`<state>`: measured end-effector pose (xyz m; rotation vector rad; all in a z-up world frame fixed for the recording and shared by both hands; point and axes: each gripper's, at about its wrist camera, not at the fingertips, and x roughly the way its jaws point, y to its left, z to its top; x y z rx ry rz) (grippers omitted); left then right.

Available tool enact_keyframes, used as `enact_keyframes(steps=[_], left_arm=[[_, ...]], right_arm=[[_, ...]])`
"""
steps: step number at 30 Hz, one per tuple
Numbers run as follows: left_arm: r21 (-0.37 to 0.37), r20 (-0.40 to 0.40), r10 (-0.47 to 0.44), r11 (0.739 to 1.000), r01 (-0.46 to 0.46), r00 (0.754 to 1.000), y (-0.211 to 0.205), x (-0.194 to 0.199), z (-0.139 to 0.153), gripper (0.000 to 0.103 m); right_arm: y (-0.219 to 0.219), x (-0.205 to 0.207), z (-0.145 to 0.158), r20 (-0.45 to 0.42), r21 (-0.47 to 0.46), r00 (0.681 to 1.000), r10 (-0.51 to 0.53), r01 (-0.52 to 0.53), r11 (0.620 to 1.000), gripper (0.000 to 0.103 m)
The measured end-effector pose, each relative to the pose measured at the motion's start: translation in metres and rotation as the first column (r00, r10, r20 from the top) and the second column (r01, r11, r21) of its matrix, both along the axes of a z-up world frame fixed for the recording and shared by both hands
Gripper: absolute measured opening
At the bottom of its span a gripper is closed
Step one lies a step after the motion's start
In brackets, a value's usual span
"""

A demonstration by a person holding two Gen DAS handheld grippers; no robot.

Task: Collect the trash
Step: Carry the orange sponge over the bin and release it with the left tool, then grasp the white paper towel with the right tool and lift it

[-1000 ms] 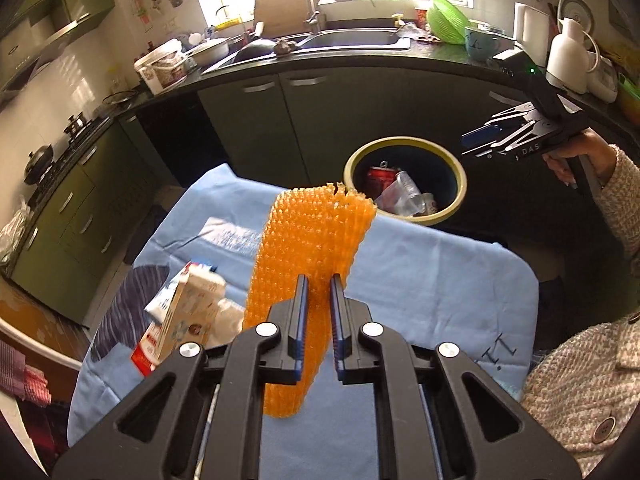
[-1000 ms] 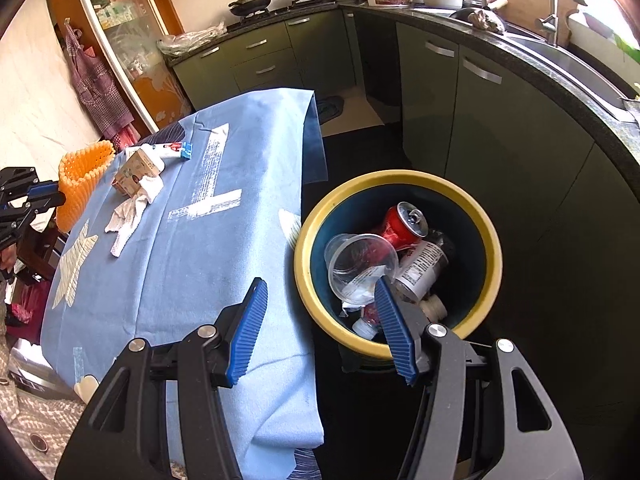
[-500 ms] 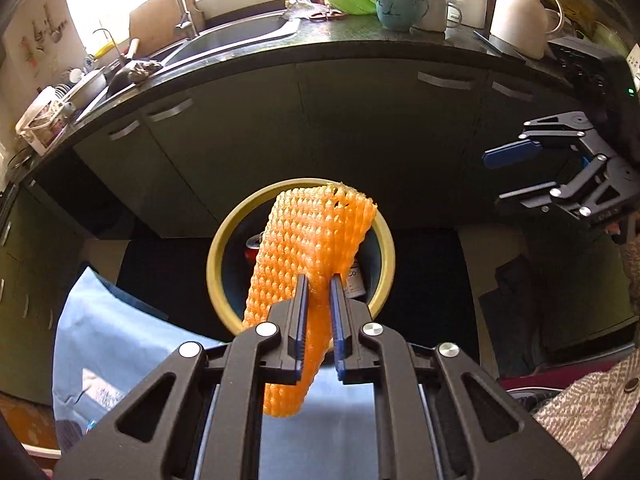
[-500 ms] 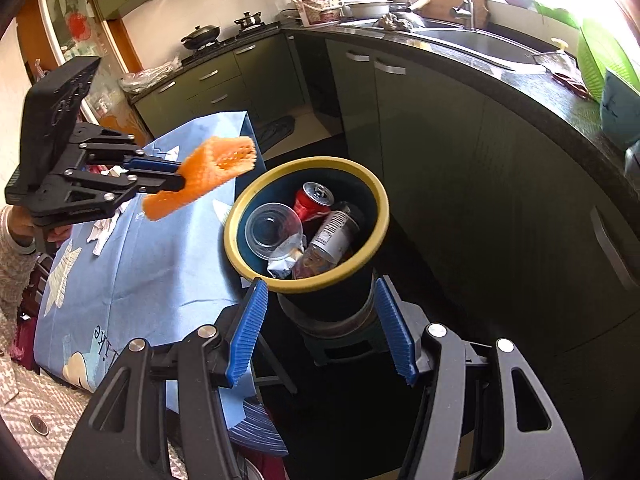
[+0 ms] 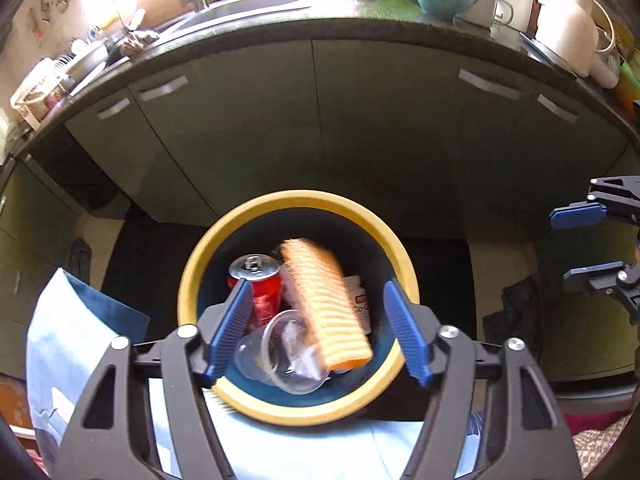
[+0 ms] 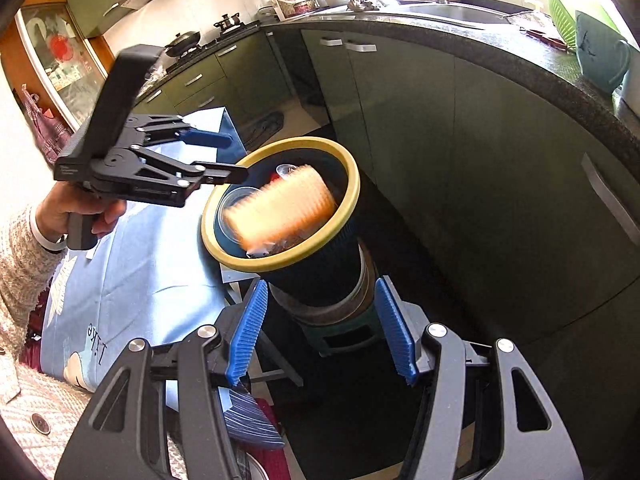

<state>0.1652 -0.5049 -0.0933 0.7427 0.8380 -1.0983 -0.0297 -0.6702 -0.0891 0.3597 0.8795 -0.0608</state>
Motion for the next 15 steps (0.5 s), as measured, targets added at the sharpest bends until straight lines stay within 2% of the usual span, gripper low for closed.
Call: enact_keyframes(steps=[5, 7, 10, 12, 15], left_arm=[[-0.081, -0.018, 0.064, 0.995, -0.065, 0.998, 0.053, -0.005, 0.035, 0.08], [-0.131, -0.025, 0.107, 0.985, -0.11, 0.994, 0.087, -0.009, 0.051, 0.09], [-0.184, -0.004, 0.172, 0.968, -0.17, 0.985, 0.142, -0.019, 0.071, 0.092], [-0.203, 0.032, 0.226, 0.955, -0.216, 0.973, 0.181, -0.03, 0.082, 0.094], [-0.226, 0.06, 0.324, 0.926, -0.303, 0.944, 0.247, -0.042, 0.092, 0.096]], right_arm=[[0.019, 0.012, 0.009, 0.014, -0.016, 0.999, 0.05, -0.05, 0.999, 0.056], [0.031, 0.018, 0.013, 0.021, -0.024, 0.996, 0.083, -0.083, 0.996, 0.058], [0.057, 0.036, 0.018, 0.018, -0.047, 0.987, 0.159, -0.158, 0.986, 0.061], [0.081, 0.052, 0.021, 0.009, -0.064, 0.975, 0.224, -0.223, 0.973, 0.061], [0.127, 0.08, 0.023, -0.007, -0.096, 0.939, 0.344, -0.343, 0.935, 0.063]])
